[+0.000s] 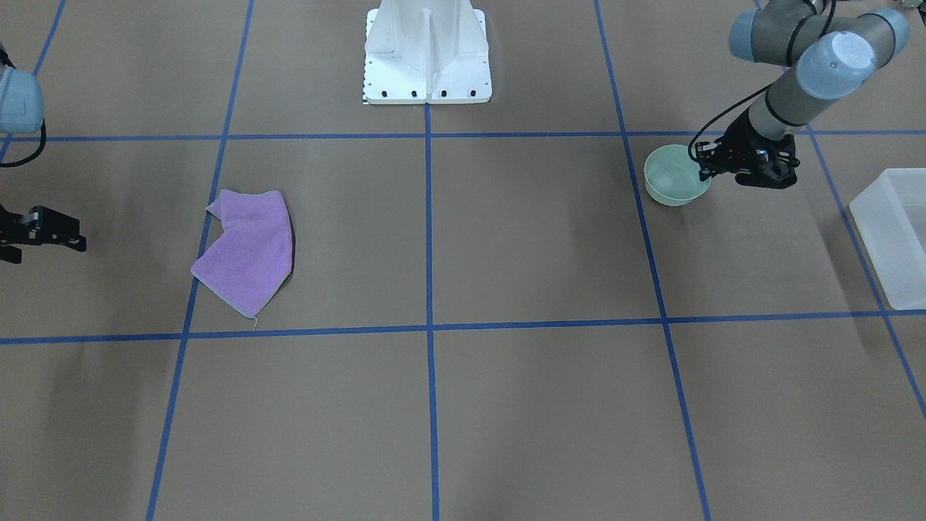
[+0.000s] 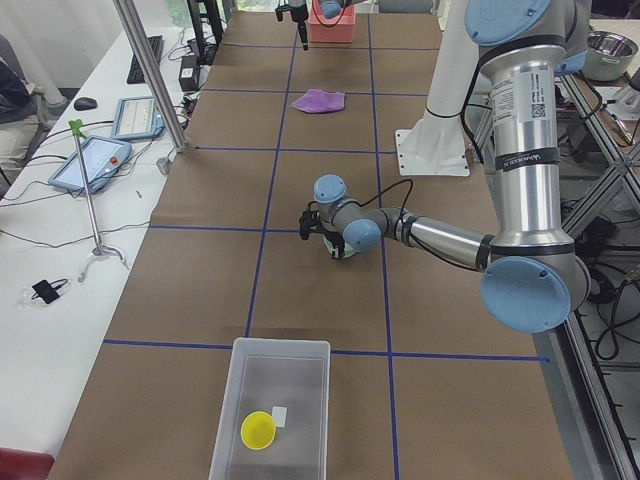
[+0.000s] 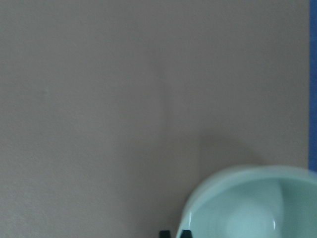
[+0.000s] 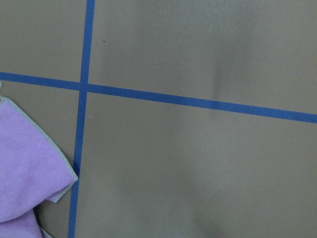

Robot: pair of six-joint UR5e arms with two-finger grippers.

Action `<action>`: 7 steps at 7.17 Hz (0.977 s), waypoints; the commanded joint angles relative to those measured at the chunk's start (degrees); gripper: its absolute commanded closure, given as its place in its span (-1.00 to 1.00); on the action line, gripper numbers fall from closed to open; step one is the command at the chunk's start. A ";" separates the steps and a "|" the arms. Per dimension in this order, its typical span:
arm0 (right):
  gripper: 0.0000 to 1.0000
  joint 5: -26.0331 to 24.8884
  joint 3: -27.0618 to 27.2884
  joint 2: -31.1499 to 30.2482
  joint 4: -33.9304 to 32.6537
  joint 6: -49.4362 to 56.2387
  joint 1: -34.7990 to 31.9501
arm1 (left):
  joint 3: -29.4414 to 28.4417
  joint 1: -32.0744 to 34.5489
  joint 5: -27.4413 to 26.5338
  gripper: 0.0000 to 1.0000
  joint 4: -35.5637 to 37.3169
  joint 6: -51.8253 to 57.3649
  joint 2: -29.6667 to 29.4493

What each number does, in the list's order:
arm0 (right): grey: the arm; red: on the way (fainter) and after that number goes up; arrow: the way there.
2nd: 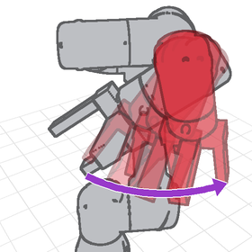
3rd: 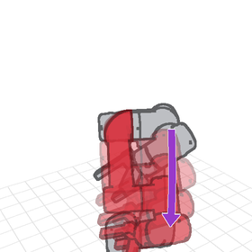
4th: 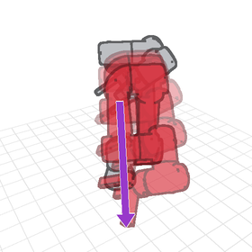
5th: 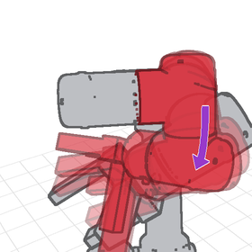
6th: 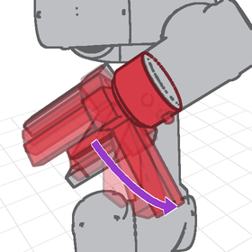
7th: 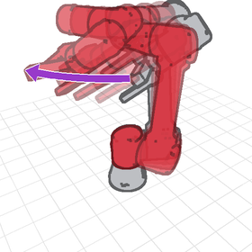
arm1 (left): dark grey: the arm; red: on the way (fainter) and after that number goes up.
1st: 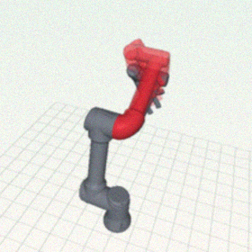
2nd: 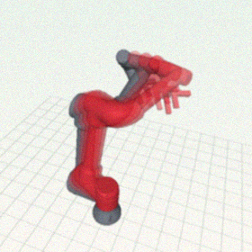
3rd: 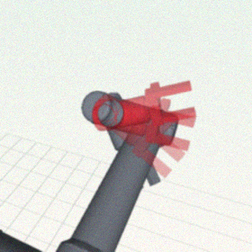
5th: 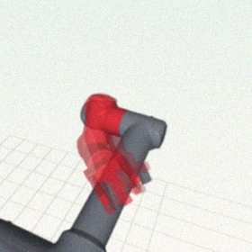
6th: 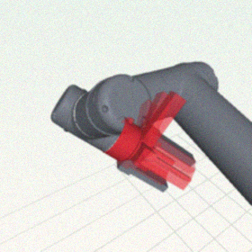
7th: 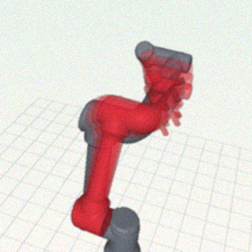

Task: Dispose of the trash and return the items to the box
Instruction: 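Grasp the green bowl rim with the left gripper and lift it, then carry the green bowl into the clear bin beside the cup and release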

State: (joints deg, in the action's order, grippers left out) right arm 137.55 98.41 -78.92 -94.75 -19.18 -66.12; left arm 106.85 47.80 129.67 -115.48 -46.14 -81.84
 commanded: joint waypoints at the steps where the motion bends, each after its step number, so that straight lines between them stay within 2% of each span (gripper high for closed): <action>1: -1.00 0.00 -0.06 0.08 0.00 0.02 0.72 | 0.11 14.96 8.64 1.00 10.82 19.31 -0.07; 3: -1.00 -0.09 -0.58 0.34 2.09 -0.06 1.95 | -2.85 27.90 8.85 1.00 24.27 41.20 -2.69; 4: -1.00 -0.26 -0.85 0.35 3.68 -2.67 2.65 | -8.88 34.75 9.02 1.00 30.43 52.10 -7.59; 5: -1.00 -0.44 -0.76 0.35 5.17 -4.88 3.44 | -16.51 39.95 9.02 1.00 32.23 60.91 -11.46; 7: -1.00 -0.88 -0.94 0.35 6.33 -6.22 4.15 | -35.74 47.44 9.11 1.00 31.72 74.47 -20.33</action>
State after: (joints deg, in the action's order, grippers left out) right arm 136.97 97.58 -78.57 -89.15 -24.55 -62.40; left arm 82.84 90.47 138.70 -83.98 19.51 -96.61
